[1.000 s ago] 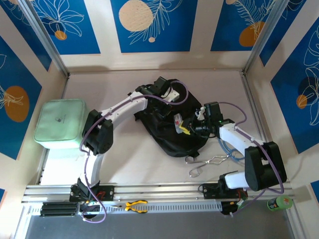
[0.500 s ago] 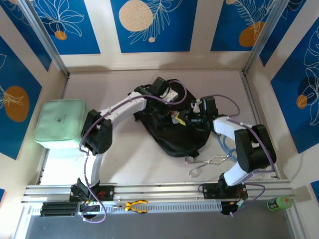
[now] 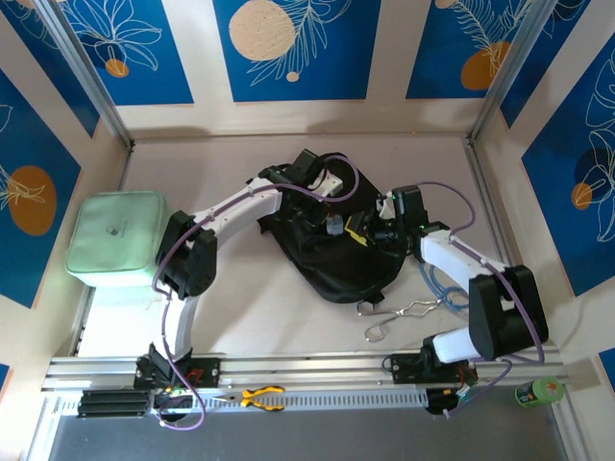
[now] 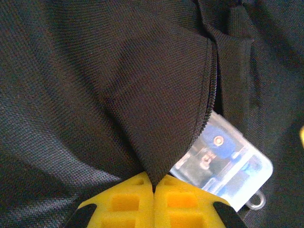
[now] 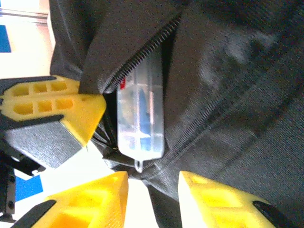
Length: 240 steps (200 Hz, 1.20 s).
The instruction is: Pack books, pencil case, and school supplies into a backpack
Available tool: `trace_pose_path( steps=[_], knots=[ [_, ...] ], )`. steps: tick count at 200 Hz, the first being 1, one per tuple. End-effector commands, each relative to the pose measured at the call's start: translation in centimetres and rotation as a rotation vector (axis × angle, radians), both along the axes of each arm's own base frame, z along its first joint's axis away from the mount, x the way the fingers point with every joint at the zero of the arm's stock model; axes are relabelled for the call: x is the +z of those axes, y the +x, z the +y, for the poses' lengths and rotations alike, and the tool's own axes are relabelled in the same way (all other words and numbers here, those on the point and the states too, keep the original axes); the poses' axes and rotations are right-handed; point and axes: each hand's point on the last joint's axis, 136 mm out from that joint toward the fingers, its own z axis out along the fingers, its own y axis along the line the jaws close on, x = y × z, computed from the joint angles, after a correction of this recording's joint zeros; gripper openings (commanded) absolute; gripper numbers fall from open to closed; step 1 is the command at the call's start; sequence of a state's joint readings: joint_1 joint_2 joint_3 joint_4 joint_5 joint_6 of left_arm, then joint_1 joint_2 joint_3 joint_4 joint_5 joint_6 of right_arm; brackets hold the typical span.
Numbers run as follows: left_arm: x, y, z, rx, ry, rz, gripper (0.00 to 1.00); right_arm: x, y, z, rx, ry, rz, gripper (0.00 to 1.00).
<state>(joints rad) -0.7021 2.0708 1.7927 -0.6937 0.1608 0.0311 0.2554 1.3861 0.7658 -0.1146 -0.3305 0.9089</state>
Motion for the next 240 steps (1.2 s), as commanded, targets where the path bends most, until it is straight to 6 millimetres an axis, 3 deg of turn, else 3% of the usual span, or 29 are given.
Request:
trace_pose_path(
  steps=[1,29,83,135,172,212,240],
  knots=[
    [1.4,-0.9,-0.8,-0.022,-0.066,0.021,0.04,-1.7,-1.9,-0.6,-0.001,-0.077,0.051,0.32],
    [1.5,-0.9,-0.8,-0.023,-0.069,0.020,0.05,-2.1,-1.2,0.5,0.025,-0.092,0.052,0.25],
    [1.5,-1.0,-0.6,-0.021,-0.064,0.024,0.05,-1.6,2.6,3.8,0.066,-0.082,-0.003,0.11],
    [1.5,-1.2,-0.6,-0.020,-0.070,0.035,0.05,-2.1,5.5,3.6,-0.023,-0.011,0.038,0.08],
    [1.4,-1.1,-0.5,-0.014,-0.069,0.037,0.05,-2.1,4.7,3.7,-0.005,-0.004,0.088,0.09],
    [1.2,-1.2,-0.4,-0.014,-0.069,0.042,0.06,-0.8,3.1,2.2,-0.028,0.005,0.030,0.10],
    [1.2,-1.1,-0.5,-0.015,-0.076,0.044,0.06,-0.9,2.9,2.4,-0.007,0.012,0.010,0.09]
  ],
)
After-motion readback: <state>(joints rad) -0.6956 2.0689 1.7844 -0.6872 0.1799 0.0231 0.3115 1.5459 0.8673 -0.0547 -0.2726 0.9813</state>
